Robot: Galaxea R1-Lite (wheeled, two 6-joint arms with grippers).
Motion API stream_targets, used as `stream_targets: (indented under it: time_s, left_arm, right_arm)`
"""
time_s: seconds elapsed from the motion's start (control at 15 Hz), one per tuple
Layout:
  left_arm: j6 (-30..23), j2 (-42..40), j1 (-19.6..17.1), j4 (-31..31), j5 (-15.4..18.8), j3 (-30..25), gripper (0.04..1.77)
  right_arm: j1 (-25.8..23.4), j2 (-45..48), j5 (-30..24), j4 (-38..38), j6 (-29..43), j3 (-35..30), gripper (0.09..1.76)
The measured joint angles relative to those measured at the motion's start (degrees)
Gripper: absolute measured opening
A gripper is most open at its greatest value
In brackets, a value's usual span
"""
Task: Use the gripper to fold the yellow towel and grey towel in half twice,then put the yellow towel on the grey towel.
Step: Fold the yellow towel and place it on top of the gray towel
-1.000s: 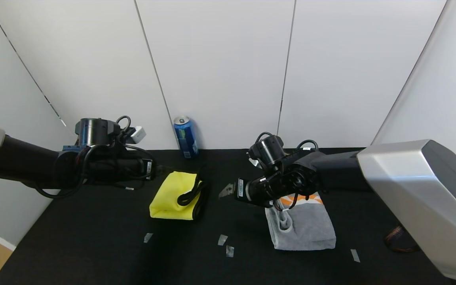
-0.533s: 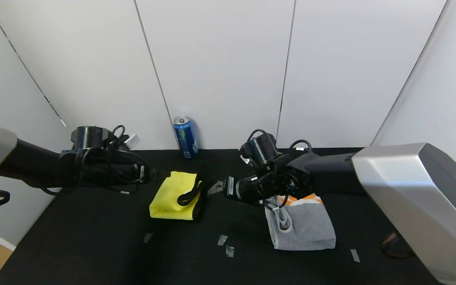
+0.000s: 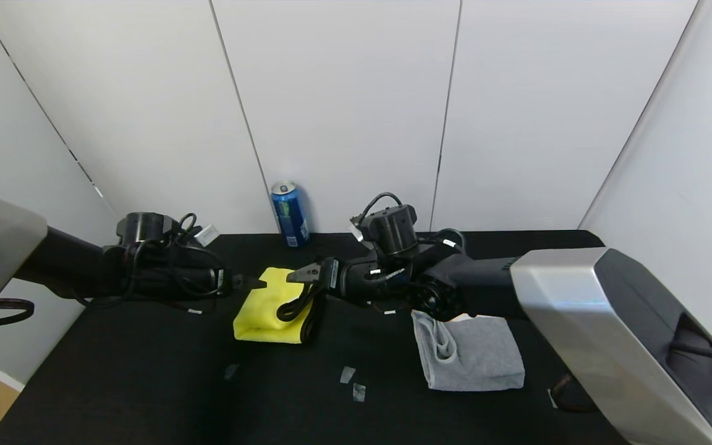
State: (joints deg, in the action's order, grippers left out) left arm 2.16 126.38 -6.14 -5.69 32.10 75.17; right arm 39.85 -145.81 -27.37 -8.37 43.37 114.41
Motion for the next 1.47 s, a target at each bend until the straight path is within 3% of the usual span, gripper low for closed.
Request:
stream_targets:
  time_s: [1.47]
  left_arm:
    - [0.02,1.49,1.40,0.09,3.43,-5.52,1.72]
  right_arm:
    - [1.68,-5.84,0.46,-1.26,-0.22,-0.07,1.71]
